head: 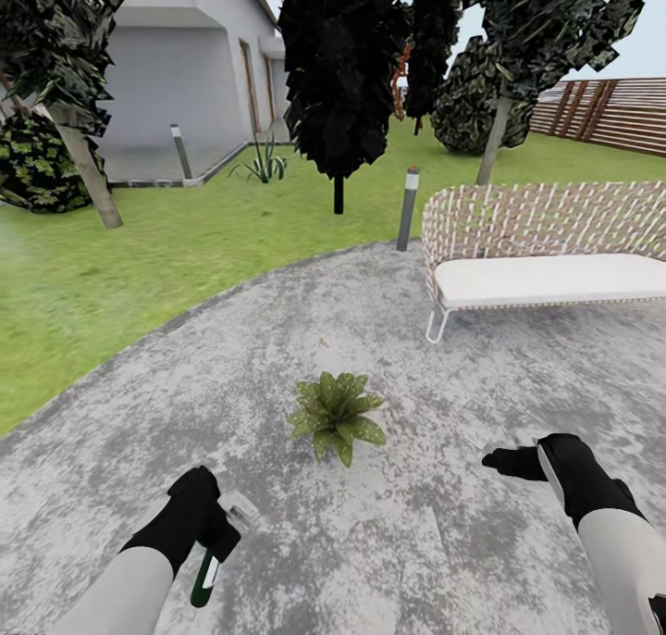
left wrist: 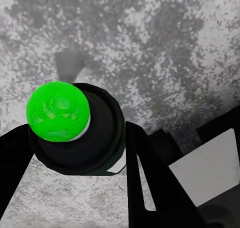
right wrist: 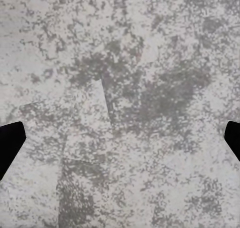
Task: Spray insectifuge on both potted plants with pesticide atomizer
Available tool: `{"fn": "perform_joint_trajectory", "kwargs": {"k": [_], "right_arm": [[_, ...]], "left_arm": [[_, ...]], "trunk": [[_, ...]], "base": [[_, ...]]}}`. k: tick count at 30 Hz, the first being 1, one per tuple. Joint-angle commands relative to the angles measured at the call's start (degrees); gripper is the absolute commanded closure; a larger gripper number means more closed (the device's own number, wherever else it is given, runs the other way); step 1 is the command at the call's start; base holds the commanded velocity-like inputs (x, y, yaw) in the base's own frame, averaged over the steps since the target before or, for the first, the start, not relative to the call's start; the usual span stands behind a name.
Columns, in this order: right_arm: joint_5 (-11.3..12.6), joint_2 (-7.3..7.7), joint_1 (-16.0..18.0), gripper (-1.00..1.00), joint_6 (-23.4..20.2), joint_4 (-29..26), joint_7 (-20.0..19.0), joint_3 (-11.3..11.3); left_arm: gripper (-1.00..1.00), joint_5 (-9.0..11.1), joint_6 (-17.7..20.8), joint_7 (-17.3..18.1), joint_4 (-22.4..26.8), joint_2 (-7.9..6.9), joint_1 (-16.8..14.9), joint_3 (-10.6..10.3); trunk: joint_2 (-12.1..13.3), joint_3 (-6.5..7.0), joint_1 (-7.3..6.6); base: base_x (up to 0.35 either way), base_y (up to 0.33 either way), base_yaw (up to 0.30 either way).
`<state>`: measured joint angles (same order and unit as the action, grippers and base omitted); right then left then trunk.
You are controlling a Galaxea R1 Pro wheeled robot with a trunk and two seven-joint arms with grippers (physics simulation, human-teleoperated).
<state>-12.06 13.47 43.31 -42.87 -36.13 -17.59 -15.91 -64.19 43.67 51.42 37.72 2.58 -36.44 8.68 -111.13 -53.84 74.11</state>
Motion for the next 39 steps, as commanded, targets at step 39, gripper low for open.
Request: {"fn": "perform_joint_trajectory", "kwargs": {"k": [39], "right_arm": [[-0.3,-0.28,0.2,-1.00,-0.4,-34.1,-28.5,2.5]], "left_arm": [[1.00,29.6,-29.2,14.6,13.4,-14.17,-0.7,1.3]], "trunk": [[0.0,1.01,-0.01]], "base": [[0.000,0.000,0.013]]}}
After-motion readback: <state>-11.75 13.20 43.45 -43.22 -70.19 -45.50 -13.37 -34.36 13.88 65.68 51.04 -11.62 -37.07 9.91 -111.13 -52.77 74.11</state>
